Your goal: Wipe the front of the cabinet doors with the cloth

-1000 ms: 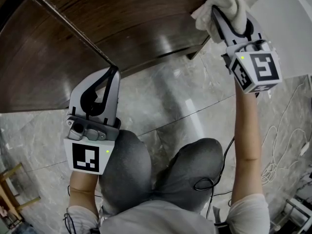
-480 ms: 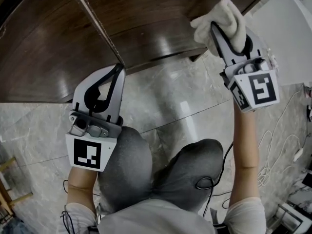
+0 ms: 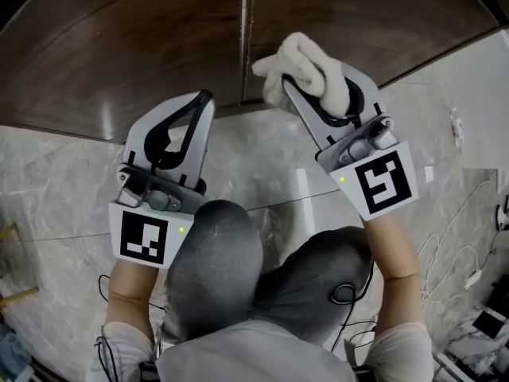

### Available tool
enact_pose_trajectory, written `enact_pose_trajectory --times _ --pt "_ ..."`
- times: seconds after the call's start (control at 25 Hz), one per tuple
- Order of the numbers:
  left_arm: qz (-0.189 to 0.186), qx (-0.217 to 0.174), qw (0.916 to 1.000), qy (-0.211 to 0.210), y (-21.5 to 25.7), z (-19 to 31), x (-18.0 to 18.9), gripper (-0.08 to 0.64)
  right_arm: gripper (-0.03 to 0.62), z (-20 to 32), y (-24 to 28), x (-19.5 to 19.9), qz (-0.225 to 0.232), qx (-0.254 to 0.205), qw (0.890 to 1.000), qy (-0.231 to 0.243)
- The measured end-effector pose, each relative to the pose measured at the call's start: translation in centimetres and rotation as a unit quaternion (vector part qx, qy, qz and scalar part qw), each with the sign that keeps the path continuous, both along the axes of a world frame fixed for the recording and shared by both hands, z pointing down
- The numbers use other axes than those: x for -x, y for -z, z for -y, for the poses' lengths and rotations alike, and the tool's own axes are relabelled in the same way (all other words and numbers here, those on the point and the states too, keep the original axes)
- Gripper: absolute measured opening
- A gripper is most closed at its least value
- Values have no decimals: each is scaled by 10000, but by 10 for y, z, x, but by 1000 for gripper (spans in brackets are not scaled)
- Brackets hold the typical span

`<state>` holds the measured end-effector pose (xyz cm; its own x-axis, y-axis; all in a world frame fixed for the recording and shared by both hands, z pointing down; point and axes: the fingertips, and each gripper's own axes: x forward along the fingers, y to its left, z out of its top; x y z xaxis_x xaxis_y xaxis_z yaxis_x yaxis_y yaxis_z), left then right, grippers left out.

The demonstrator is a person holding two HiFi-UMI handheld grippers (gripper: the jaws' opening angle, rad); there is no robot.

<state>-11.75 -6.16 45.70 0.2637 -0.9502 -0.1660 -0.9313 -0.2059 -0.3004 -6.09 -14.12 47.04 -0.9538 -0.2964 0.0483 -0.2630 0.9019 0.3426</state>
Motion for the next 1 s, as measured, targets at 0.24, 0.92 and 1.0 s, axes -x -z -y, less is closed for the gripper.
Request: enact_pose_trajectory --times 0.24,0.92,1.0 --pt "31 77 9999 152 -11 -9 25 18 138 -10 -56 30 -316 99 9990 285" --pt "181 211 9995 176 -22 -11 24 18 138 43 -109 -5 -587 217 9972 -420" --pt "213 230 9994 150 -23 -9 17 18 138 52 -111 -18 -580 249 9965 -550"
